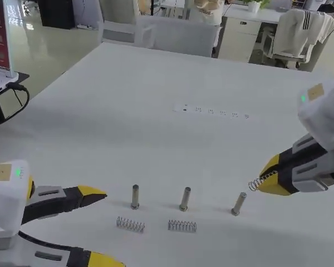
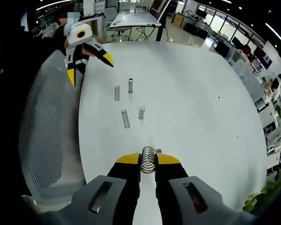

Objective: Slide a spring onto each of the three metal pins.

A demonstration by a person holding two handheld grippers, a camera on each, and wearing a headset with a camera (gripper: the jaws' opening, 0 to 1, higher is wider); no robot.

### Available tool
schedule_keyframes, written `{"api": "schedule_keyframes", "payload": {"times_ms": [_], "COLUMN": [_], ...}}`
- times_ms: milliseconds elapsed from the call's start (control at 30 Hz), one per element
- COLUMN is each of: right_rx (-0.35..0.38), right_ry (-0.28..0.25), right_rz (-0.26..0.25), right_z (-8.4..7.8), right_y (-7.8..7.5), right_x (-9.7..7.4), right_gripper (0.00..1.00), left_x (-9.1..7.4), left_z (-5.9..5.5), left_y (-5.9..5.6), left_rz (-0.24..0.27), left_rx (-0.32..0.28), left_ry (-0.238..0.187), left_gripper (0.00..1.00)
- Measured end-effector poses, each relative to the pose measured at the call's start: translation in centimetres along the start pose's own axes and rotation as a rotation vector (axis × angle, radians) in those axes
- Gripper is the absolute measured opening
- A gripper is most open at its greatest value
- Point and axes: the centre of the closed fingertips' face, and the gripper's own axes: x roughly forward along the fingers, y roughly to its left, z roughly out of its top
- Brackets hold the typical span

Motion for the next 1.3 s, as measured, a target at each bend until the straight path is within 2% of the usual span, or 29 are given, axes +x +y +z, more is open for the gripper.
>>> {"api": "schedule_keyframes", "payload": {"times_ms": [267, 567, 733, 1000, 1300], "right_rx": [-0.014, -0.026, -0.039, -0.034, -0.042], "right_ry": [0.086, 0.155, 0.192, 0.236, 0.251], "right_rz": [0.027, 0.077, 0.088, 0.112, 0.121], "right_z": [-0.7, -1.2, -1.4, -2.2, -2.1], "right_y": [-1.1, -1.3, -1.5, -1.7, -1.9], "right_x": [1.4, 2.8, 3.4, 4.5, 5.2], "right_gripper": [0.09, 0.09, 0.09, 0.09, 0.09], "left_x": [0.4, 0.6, 0.7, 0.8, 0.8], "left_z": [0.0, -0.1, 0.0, -0.1, -0.1], "left_y": [-0.5, -0.7, -0.7, -0.8, -0.8], "left_rz": [-0.002, 0.001, 0.004, 0.003, -0.001], "left_rx": [0.012, 0.011, 0.012, 0.013, 0.012], "left_ry": [0.007, 0.003, 0.0, -0.001, -0.003], "left_gripper": [0.76, 0.76, 0.77, 0.78, 0.78]}}
